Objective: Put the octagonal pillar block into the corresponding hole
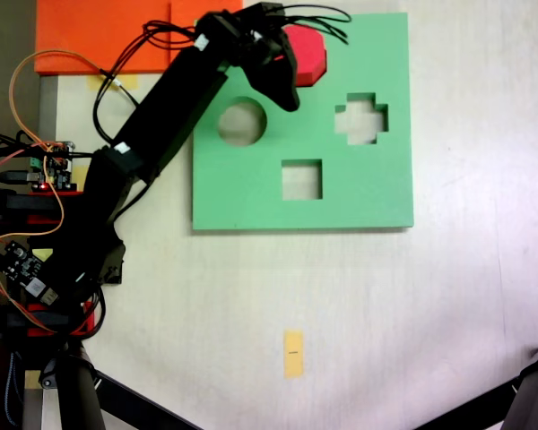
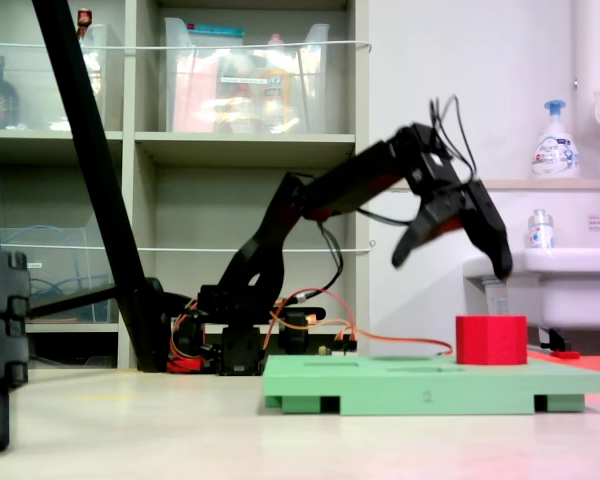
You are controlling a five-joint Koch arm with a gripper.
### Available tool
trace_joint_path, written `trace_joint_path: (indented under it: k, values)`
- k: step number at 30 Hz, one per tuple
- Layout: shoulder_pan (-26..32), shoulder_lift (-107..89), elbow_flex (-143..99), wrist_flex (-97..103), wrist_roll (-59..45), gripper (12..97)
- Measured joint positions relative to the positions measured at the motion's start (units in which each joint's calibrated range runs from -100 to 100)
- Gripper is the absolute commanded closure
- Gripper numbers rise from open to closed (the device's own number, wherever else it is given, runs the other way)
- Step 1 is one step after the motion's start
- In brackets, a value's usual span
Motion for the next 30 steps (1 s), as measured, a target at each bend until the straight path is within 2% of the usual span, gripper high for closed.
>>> trace_joint_path:
  k: [6, 15, 17, 19, 20, 23, 27, 30]
  values:
    - [-4.3, -24.9, 0.1, -6.3, -9.0, 23.6]
    - [-20.0, -49.1, 0.1, -9.2, -41.9, 24.4]
    - [-22.6, -53.6, -3.0, -8.9, -48.4, 37.6]
    - [-25.3, -64.3, -20.0, -4.8, -55.3, 47.7]
    - [-26.7, -73.2, -37.2, 3.0, -57.7, 55.2]
    - [-28.7, -98.8, -91.3, 43.4, -60.2, 56.2]
    - [-28.8, -112.6, -111.8, 76.4, -64.4, 57.0]
    - [-28.5, -112.3, -144.7, 95.6, -66.1, 57.5]
